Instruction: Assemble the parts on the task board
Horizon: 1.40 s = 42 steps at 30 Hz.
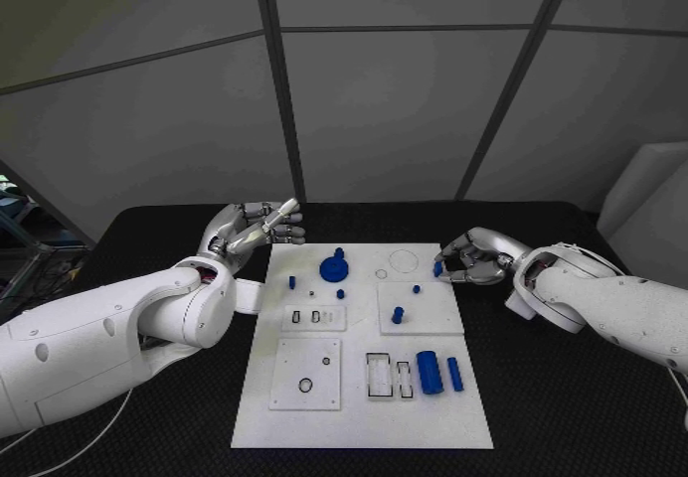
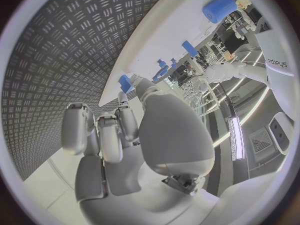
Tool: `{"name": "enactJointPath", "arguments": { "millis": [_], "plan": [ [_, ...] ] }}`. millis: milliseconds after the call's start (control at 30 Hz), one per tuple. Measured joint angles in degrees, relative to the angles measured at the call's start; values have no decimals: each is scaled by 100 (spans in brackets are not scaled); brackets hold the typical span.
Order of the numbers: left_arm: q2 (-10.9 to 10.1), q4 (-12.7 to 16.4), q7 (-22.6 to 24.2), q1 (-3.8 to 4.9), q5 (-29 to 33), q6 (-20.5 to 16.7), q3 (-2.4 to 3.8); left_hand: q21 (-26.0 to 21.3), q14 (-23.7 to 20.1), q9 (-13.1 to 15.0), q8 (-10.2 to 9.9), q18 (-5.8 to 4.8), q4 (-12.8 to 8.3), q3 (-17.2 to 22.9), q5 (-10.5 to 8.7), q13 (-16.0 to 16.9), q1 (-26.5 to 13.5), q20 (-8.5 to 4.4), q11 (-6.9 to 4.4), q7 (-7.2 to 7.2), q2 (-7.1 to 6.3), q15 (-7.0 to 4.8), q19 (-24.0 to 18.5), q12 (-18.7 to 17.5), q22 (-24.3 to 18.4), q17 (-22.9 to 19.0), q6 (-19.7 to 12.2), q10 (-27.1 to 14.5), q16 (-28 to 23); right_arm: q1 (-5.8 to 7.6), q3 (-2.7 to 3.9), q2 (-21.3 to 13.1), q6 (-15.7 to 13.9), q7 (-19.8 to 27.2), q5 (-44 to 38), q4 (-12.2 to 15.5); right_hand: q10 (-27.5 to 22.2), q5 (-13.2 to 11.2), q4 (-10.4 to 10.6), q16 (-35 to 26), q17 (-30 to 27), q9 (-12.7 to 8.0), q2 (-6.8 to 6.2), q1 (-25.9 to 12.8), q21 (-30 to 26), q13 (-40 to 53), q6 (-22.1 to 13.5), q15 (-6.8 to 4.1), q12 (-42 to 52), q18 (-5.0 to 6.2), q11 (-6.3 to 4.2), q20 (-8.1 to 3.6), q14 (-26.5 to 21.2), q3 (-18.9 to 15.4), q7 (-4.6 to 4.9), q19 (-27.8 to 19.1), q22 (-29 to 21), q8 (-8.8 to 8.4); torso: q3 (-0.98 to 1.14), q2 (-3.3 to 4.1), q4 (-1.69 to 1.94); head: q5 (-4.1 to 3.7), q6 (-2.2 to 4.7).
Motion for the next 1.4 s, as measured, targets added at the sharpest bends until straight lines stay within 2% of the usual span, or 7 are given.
{"name": "enactJointPath", "arguments": {
  "millis": [200, 333, 467, 833, 933, 1267, 1400],
  "plan": [
    [5, -4, -1, 0, 0, 0, 0, 0, 0, 0, 0, 0, 0, 0, 0, 0, 0, 0, 0, 0, 0, 0, 0, 0, 5, 0, 0, 0, 0, -13, 0, 52, 6, -14, -20, -40, 22, 0, 0, 0, 0, 11, 23, -23, 0, 0, 51, 0, 1, 0, -22, 0, 0, 0, -13, 0, 9, 25, 0, 1, 1, 3, -4],
    [5, -6, -1, 0, 0, 0, 0, 0, 0, 0, 0, 0, 0, 0, 0, 0, 0, 0, 0, 0, 0, 0, 0, 0, 5, 0, 0, 0, 0, -18, 0, 74, 6, -28, -33, -74, 43, -44, 0, 0, 0, 25, 122, -18, 0, 0, 133, 0, 37, 0, -43, 0, 0, 0, -23, 0, 14, 51, 0, 1, 4, 3, -9],
    [5, -8, -2, -1, 0, 0, 0, 0, 0, 0, 0, 0, 0, 0, 0, 0, 0, 0, 0, 0, 0, 0, 0, 0, 4, -1, 0, 0, 0, -20, 0, 99, 3, -44, -44, -96, 85, -83, -7, 0, 0, 38, 189, 52, 0, 0, 233, -44, 76, 0, -41, 0, 1, 42, -61, 0, 30, 95, 0, 1, 4, 12, -15],
    [10, -1, 1, -1, 0, -1, 0, 0, 0, 0, 0, 0, -32, -1, 0, 0, 0, 0, 0, 0, 0, 0, 0, 0, 4, 5, 0, 0, 0, -36, 1, 132, -12, -73, -58, -97, 126, -83, -32, 0, 0, 54, 233, 53, 0, 0, 355, -57, 119, -1, -82, -22, -13, 67, -95, 22, 51, 162, 1, -2, 4, 24, -6],
    [10, -2, 2, -1, 0, -2, 0, -1, 0, 0, 0, 0, -32, -1, 0, 0, 0, 0, 0, 0, 0, 0, 0, 0, 4, 5, 0, 0, 0, -41, 1, 136, -27, -82, -60, -93, 138, -83, -30, 0, 0, 59, 252, 69, 0, 0, 375, -76, 135, 0, -95, -35, -8, 83, -115, 35, 64, 162, 1, -3, 4, -8, 0],
    [8, -7, 2, -1, 0, -2, 0, -1, 0, 0, 0, 0, -32, -1, 0, 0, 0, 0, 0, 0, 0, 0, 0, 0, 8, 4, 0, 0, 0, -47, 0, 131, -178, -128, -67, -65, 201, -49, -88, 0, 4, 64, 402, 98, 23, 0, 551, -125, 186, -1, -157, -83, 0, 223, -186, 83, 132, 252, 1, -3, 4, -8, -8],
    [6, -9, 1, -1, 0, -1, 0, -1, 0, 0, 0, 0, -32, -1, 0, 0, 0, 0, 0, 0, 0, 0, 0, 0, 8, 4, 0, 0, 0, -49, 0, 93, -303, -137, -68, 55, 217, -49, -108, 0, 4, 90, 449, 112, 47, 0, 563, -145, 185, 0, -174, -104, -21, 269, -198, 104, 164, 276, 1, -3, 2, -1, -16]
  ]
}}
